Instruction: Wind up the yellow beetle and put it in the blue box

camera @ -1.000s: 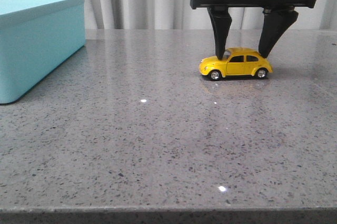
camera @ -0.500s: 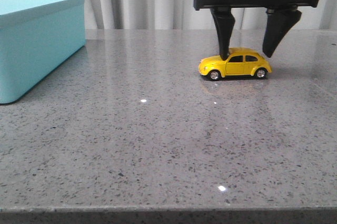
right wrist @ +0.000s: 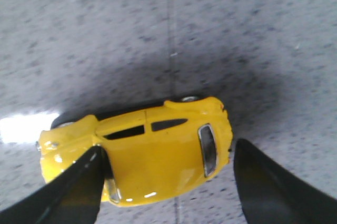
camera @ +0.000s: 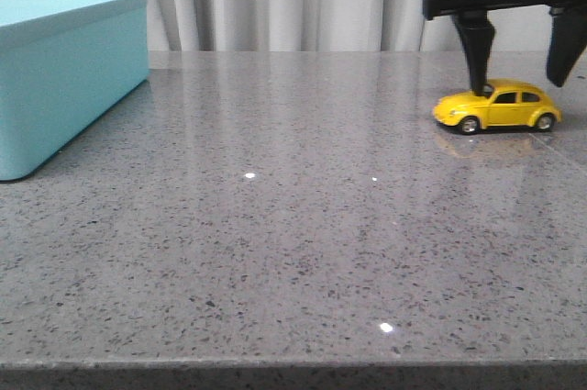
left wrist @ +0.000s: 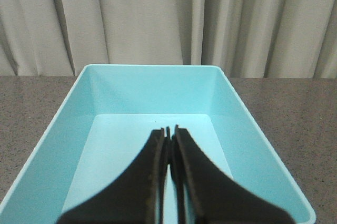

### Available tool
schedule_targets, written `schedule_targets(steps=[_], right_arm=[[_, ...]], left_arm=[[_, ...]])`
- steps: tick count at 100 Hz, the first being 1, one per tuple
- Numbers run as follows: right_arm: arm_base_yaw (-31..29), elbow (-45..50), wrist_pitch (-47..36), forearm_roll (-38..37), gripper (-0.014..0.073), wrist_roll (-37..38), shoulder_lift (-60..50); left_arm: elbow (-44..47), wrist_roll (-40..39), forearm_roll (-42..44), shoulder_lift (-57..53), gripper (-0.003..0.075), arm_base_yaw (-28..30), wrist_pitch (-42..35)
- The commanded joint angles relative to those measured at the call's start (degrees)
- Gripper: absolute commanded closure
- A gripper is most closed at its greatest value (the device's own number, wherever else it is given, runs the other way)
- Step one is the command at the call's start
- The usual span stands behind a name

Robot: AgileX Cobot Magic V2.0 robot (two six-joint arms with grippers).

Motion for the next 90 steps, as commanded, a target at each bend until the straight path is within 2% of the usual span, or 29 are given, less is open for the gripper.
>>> schedule_targets(steps=[1,22,45,58,90], right_arm=[[-1.66,-1.56,5.08,-4.04,0.0076,0.14,-2.69],[-3.75,-1.56,5.85,-5.53,0.0076,0.14,-2.81],[-2.85,-1.73,5.24,-3.56,0.0076,-0.39,-7.18],[-0.73,-1.73,4.05,-0.36,0.0076,-1.88,-12.12],[6.02,-1.67,1.64,-0.28,0.0076,-1.89,-17.99]], left_arm=[[-2.23,-0.38,-0.59,0.5,0.0739,0.16,-4.18],[-2.23,-0.38,-0.59,0.5,0.0739,0.16,-4.18],[-2.23,-0.38,-0.59,0.5,0.0739,0.16,-4.18],[-2.23,-0.38,-0.59,0.5,0.0739,0.16,-4.31],[-2.23,-0.38,-0.59,0.5,0.0739,0.16,-3.97]])
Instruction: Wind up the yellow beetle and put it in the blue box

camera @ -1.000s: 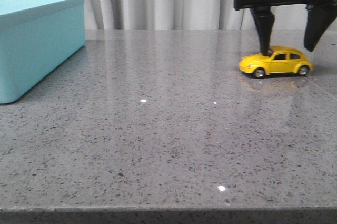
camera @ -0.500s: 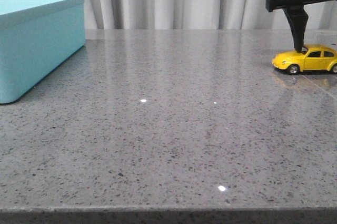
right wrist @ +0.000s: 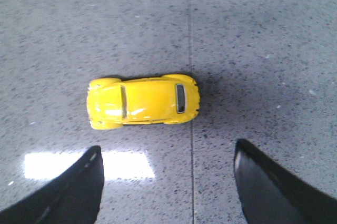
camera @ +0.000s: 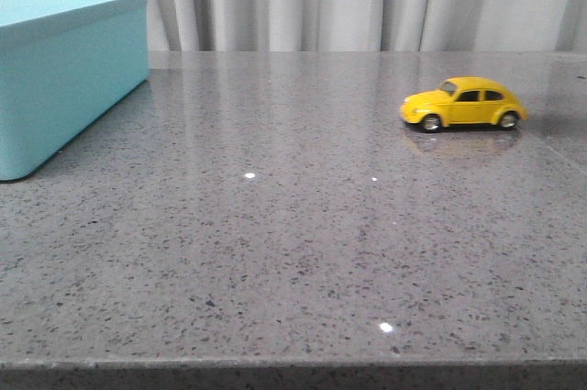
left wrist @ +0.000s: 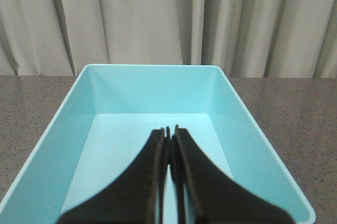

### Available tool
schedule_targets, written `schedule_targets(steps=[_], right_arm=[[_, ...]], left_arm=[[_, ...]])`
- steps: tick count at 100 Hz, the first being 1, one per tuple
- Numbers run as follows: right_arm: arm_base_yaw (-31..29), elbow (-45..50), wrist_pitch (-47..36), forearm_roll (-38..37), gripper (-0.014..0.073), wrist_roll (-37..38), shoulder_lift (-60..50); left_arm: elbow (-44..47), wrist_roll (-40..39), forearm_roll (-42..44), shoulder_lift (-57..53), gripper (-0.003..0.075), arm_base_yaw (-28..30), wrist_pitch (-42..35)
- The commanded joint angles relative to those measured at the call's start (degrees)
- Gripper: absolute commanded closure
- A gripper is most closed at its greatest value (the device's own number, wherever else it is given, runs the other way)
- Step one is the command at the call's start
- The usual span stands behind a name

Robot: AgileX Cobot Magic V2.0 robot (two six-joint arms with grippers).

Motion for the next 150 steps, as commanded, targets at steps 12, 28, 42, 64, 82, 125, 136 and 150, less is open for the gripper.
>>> schedule_targets(steps=[12,28,42,64,82,125,136,150], right_arm=[[1.67,-1.67,0.63,-0.63,0.0076,-0.8,-3.54],[1.85,-1.67,0.44,-0.38,0.0076,-0.8,-3.93],[1.85,-1.67,-0.34,-0.08,0.0076,-0.75,-4.33],[1.85,-1.67,-1.58,-0.08,0.0076,-0.8,-5.62],[2.09,-1.48,-4.59,-0.13,0.0076,-0.89,-10.38],[2.12,-0.17,-8.68,-1.77,0.0076,-2.85,-24.58],[2.12,4.43,-10.58,-1.95,0.0076,-2.85,-28.46],[2.12,12.08,-13.93,-1.95,0.0076,-2.8,-33.24]], left_arm=[[-2.23,-0.38,-0.59,0.5,0.0739,0.16,-4.09],[-2.23,-0.38,-0.59,0.5,0.0739,0.16,-4.09],[-2.23,-0.38,-0.59,0.5,0.0739,0.16,-4.09],[-3.36,-0.38,-0.59,1.86,0.0739,0.16,-2.48],[-10.04,-0.38,-0.59,7.45,0.0738,-1.56,6.21],[-28.61,9.66,-0.59,26.46,0.0485,-15.06,13.46],[-33.37,13.06,-0.59,31.65,0.0296,-18.84,15.01],[-39.84,16.09,-0.59,38.19,0.0158,-22.46,18.53]])
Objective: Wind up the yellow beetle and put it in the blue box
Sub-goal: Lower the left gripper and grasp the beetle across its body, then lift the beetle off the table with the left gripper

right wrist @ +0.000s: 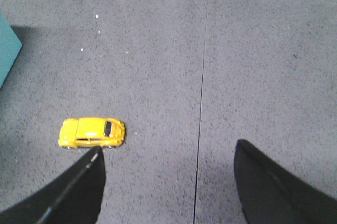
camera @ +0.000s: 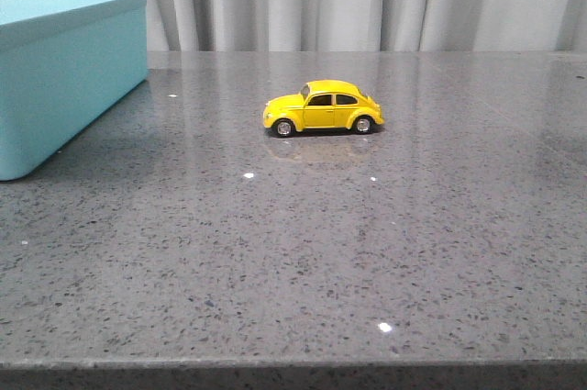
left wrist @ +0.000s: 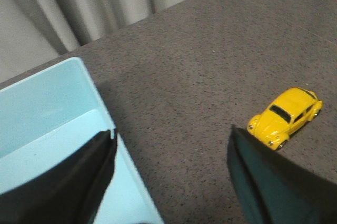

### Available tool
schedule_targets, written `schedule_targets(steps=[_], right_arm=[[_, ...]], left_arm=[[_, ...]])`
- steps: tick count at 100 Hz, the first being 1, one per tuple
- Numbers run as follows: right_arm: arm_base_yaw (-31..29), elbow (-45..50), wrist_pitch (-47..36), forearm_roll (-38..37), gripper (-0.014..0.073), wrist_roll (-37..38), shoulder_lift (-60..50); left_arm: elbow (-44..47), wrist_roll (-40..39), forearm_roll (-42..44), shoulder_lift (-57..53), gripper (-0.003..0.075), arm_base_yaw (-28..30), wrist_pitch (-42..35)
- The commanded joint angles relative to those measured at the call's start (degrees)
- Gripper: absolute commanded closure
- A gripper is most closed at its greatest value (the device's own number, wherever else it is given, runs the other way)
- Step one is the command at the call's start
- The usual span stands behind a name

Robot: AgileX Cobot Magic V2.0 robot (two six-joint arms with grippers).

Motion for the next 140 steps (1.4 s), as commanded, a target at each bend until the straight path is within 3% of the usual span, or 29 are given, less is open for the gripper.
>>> schedule_targets(steps=[1,20,51,67,140], right_arm=[[-0.03,3.07,-5.78,-1.42,0.0076,-0.55,-3.74],[-0.03,7.27,-6.77,-1.42,0.0076,0.77,-7.33],[-0.03,7.27,-6.9,-0.46,0.0076,0.8,-8.52],[-0.03,7.27,-6.96,-0.37,0.0076,0.8,-8.52],[-0.03,7.27,-6.78,-0.37,0.0076,0.8,-8.52]], left_arm=[[-5.74,2.37,-0.59,3.04,0.0156,-2.19,-1.34],[-16.92,10.53,-0.59,12.42,0.0153,-5.17,4.47],[-36.87,26.47,-4.98,28.77,0.0153,-8.6,22.26],[-42.99,30.74,-7.88,35.32,0.0153,-9.78,25.98],[-44.4,32.03,-8.03,48.11,0.0153,-12.6,23.62]])
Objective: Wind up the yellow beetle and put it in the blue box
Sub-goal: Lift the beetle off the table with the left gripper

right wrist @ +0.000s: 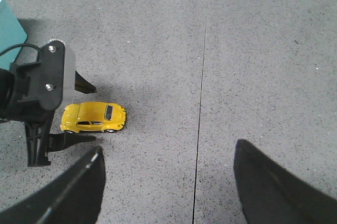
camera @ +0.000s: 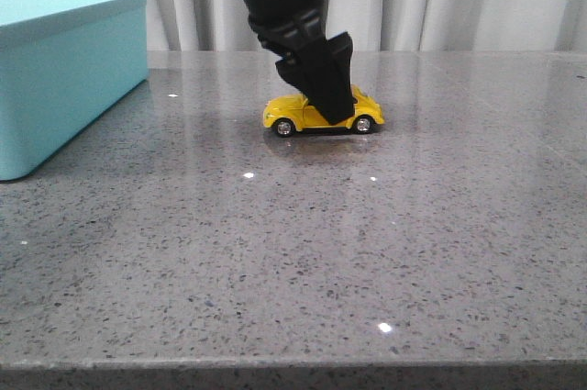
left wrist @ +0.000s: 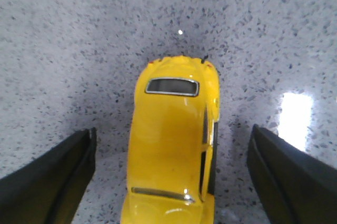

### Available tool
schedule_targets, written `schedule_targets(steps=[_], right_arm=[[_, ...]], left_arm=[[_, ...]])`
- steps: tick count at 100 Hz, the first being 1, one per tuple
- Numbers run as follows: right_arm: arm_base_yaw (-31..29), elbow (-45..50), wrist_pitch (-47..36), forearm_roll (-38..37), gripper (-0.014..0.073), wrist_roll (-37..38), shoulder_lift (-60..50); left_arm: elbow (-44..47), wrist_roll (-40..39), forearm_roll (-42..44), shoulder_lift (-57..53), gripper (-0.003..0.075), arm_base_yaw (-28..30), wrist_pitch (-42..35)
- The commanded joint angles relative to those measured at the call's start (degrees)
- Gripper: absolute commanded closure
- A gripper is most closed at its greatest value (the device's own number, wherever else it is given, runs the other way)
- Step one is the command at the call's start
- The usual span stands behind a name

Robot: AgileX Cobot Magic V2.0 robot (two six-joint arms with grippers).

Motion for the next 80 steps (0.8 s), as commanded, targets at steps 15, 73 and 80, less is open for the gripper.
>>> schedule_targets(steps=[15,73,80], right_arm=[[-0.03,-1.33,-3.86,-0.72,0.0076,-0.09,-1.04],[-0.03,-1.33,-3.86,-0.72,0.0076,-0.09,-1.04],[-0.03,-1.33,-3.86,-0.72,0.0076,-0.09,-1.04]], left_arm=[[-1.94,-1.2,-1.29,-2.54,0.0153,-0.24,-4.01],[-1.94,-1.2,-1.29,-1.76,0.0282,-0.24,-2.27],[-1.94,-1.2,-1.29,-1.76,0.0353,-0.24,-2.27]])
